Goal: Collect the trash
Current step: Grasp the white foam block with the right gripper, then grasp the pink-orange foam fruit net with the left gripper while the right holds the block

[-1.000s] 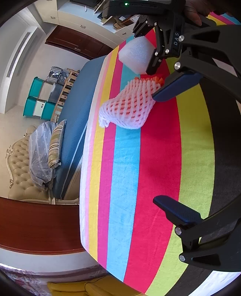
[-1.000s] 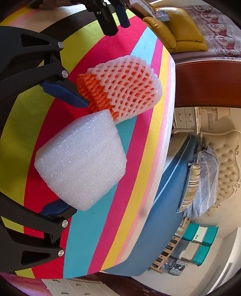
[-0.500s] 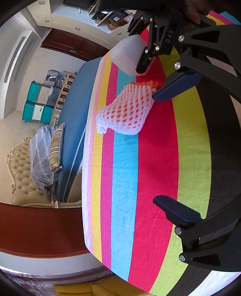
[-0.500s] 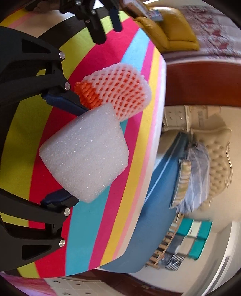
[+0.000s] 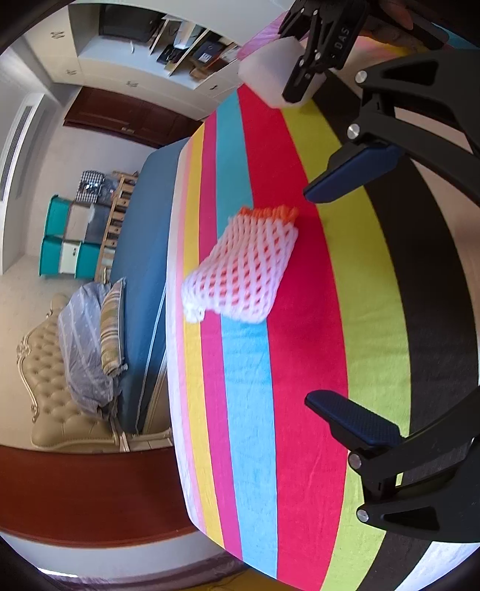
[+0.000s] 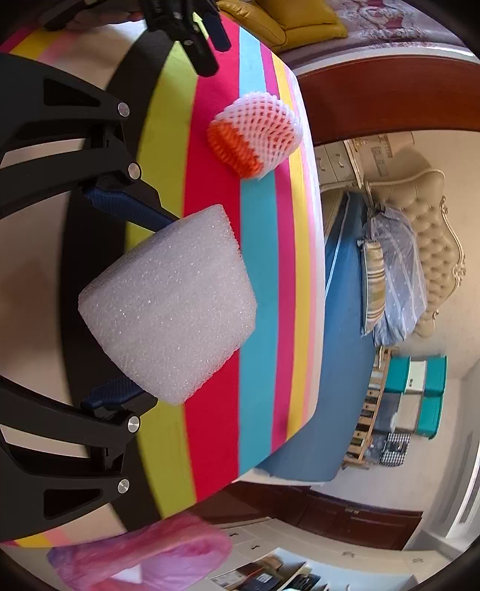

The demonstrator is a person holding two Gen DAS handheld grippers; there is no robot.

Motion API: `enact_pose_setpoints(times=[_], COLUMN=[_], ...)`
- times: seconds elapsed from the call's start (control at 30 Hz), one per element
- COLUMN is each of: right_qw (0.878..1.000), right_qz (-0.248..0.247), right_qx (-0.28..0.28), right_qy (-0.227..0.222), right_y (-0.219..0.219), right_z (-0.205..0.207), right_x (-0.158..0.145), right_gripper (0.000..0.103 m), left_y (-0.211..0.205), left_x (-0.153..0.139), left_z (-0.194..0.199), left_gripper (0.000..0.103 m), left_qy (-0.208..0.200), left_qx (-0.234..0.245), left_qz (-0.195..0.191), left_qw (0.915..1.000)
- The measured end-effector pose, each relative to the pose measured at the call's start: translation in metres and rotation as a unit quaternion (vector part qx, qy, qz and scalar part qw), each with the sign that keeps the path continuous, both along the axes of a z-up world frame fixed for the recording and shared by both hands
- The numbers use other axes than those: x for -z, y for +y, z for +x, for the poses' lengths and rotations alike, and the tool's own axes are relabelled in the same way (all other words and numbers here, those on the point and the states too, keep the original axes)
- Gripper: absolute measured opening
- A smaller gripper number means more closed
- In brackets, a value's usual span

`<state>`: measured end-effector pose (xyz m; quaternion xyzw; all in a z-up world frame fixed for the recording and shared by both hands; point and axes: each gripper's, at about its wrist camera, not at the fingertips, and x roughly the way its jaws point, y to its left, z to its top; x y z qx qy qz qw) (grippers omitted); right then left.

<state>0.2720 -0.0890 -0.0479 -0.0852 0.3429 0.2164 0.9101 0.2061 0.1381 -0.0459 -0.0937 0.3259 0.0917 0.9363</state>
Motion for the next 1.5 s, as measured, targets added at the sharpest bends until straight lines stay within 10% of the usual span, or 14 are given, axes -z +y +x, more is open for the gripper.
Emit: enact_pose_setpoints(times=[0.97, 1.0, 1.07, 1.5], right_qw=[0.999, 0.999, 0.999, 0.999], right_qz=[0.041, 0.042, 0.044, 0.029], right_qx=[-0.005, -0.005, 0.0, 0.003], right_qy=[-0.006, -0.004, 0.0, -0.019], right_y=[-0.033, -0.035, -0.036, -0.032], right_z=[-0.024, -0.024, -0.023, -0.027], right_x=[-0.006, -0.006, -0.006, -0.008], right_gripper=[0.07, 0.07, 0.07, 0.07], left_y=[0.01, 0.013, 0.014, -0.044], left_x=[-0.01, -0.008, -0.006, -0.019], left_z=[0.095, 0.099, 0.102, 0.035], left_gripper=[0.097, 0.095, 0.05, 0.039], left_qy=[0.056, 0.057, 0.06, -0.004], left_qx=[-0.05, -0.049, -0.029, 0.021], left_qz=[-0.008, -0.011, -0.029, 0.019], left_qw=[0.9972, 0.9971, 0.9974, 0.9996])
